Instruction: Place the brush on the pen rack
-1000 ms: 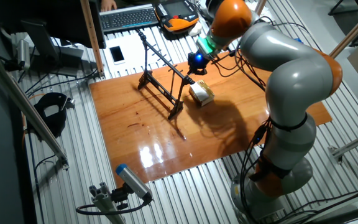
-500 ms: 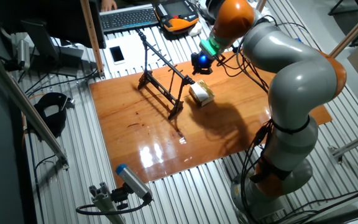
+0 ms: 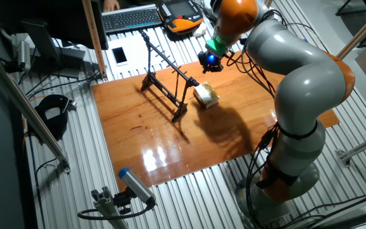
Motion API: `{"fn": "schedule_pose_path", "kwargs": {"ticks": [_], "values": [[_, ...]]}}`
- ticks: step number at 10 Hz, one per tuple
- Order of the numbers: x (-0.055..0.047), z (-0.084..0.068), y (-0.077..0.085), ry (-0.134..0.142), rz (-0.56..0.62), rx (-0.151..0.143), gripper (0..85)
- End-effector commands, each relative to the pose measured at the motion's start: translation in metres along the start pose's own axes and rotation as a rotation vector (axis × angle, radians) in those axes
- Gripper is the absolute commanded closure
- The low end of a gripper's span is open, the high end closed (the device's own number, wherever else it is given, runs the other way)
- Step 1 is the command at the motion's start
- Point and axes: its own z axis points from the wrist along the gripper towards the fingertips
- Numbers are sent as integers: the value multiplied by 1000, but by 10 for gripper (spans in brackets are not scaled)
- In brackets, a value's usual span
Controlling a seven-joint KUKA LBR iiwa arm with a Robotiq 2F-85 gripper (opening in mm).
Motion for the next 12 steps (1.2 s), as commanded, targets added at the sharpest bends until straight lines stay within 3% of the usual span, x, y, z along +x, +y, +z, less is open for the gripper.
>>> {"fn": "schedule_pose_path", "kwargs": {"ticks": [1, 2, 3, 5, 8, 12], "values": [[-6, -5, -3, 31, -431, 15, 850], [-13, -11, -7, 30, -474, 9, 850], [-22, -19, -12, 23, -544, 26, 850], [-32, -24, -16, 26, -615, 32, 850], [-33, -24, -18, 0, -729, 73, 850], [-35, -26, -20, 0, -714, 78, 850]]}}
